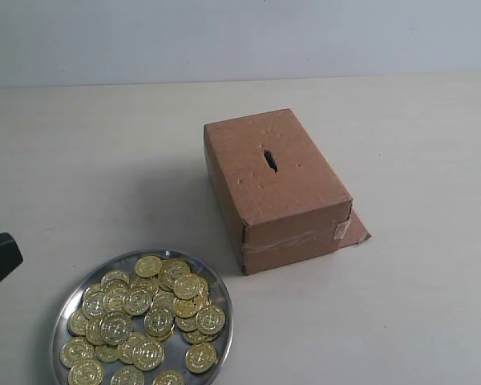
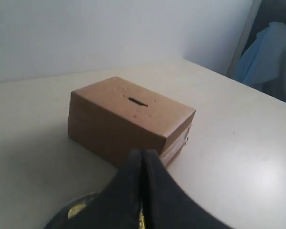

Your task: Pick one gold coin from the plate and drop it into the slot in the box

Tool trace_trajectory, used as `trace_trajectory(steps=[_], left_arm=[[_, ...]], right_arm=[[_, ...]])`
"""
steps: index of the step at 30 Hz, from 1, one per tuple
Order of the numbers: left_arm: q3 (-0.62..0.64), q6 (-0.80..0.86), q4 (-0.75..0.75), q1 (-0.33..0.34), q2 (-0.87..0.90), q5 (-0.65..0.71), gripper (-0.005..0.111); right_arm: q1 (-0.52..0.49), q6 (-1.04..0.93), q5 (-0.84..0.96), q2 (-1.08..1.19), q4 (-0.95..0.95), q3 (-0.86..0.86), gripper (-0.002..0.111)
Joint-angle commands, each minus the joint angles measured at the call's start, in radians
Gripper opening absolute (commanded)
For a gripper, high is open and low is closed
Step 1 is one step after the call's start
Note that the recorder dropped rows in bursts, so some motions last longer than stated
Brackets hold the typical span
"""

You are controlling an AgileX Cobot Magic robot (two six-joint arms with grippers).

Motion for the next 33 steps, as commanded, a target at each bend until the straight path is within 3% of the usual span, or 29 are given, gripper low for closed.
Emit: trace_trajectory(steps=[1, 6, 33], left_arm=[[0.05, -0.051, -0.016, -0.004, -0.007, -0.039, 0.0], [0.05, -0.032, -0.012, -0.004, -0.007, -0.02, 0.0], [0.05, -0.007, 0.02, -0.004, -0.007, -0.003, 0.0]], right_arm=[[0.0, 0.022, 0.027, -0.032, -0.003, 0.084, 0.0], [0.0, 0.022, 0.02, -0.032, -0.003, 0.154, 0.0], [0.0, 0.023, 0.001, -0.032, -0.003, 0.154, 0.0]])
